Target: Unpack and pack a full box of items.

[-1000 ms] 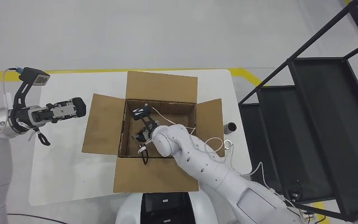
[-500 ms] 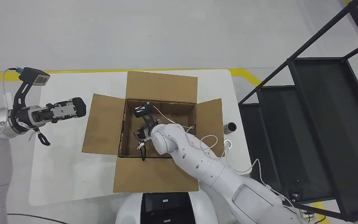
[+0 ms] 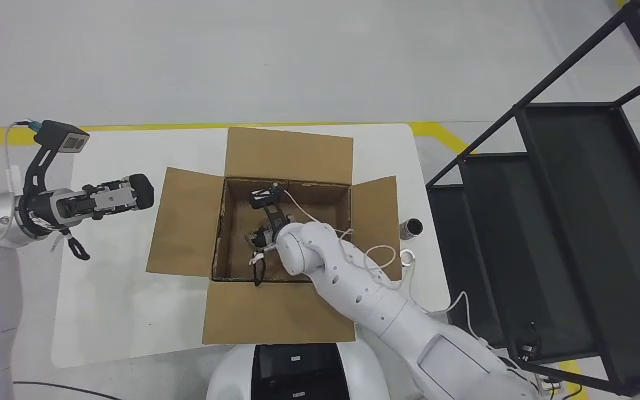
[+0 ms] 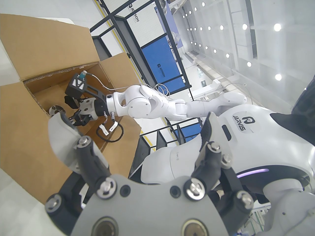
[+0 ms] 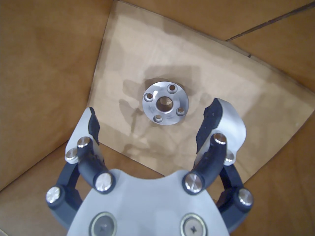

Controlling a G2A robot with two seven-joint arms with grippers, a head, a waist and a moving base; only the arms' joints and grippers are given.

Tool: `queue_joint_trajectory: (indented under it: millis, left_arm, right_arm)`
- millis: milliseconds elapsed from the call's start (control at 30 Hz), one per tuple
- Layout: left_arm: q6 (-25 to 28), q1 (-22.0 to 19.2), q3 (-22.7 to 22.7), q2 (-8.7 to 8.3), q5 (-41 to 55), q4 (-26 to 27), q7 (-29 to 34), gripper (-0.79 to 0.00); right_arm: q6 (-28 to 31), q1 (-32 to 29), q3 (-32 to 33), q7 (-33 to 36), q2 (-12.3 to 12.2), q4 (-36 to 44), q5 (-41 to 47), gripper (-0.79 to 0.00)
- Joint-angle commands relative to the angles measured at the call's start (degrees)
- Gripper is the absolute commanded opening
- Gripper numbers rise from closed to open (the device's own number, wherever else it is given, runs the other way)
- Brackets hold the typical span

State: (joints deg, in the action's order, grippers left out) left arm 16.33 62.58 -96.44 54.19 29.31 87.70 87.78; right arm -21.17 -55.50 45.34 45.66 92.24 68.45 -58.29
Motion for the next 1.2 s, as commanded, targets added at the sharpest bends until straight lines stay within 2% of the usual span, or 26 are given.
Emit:
queue_joint_trajectory:
  millis: [0,500,567,600,633,667,767,800,1167]
  left_arm:
    - [0.0,0.0,0.0,0.00,0.0,0.0,0.0,0.000]
    - [0.0,0.0,0.0,0.00,0.0,0.0,0.0,0.000]
    - [0.0,0.0,0.0,0.00,0.0,0.0,0.0,0.000]
    - [0.0,0.0,0.0,0.00,0.0,0.0,0.0,0.000]
    - [0.0,0.0,0.0,0.00,0.0,0.0,0.0,0.000]
    - [0.0,0.0,0.0,0.00,0.0,0.0,0.0,0.000]
    - [0.0,0.0,0.0,0.00,0.0,0.0,0.0,0.000]
    - [0.0,0.0,0.0,0.00,0.0,0.0,0.0,0.000]
    - [0.0,0.0,0.0,0.00,0.0,0.0,0.0,0.000]
  right_arm:
    - [-0.1,0.1,-0.1,-0.1,0.2,-0.6,0.3,0.000]
    - [-1.2,2.1,-0.5,-2.5,1.8,-6.0,2.8,0.000]
    - [-1.6,2.5,-0.7,-2.8,2.1,-6.8,2.8,-0.160]
    - [-1.7,2.6,-0.8,-2.9,2.2,-7.1,2.9,-0.283]
    - [-2.0,2.7,-0.8,-3.0,2.3,-7.4,2.9,-0.440]
    - [-2.4,2.8,-0.8,-3.2,2.4,-7.6,3.1,-0.536]
    - [-2.8,2.8,-0.7,-3.5,2.7,-8.1,3.3,-0.757]
    - [-2.9,2.8,-0.7,-3.5,2.7,-8.3,3.2,-0.785]
    - [-3.4,1.7,-1.1,-3.1,2.8,-6.0,0.1,-0.785]
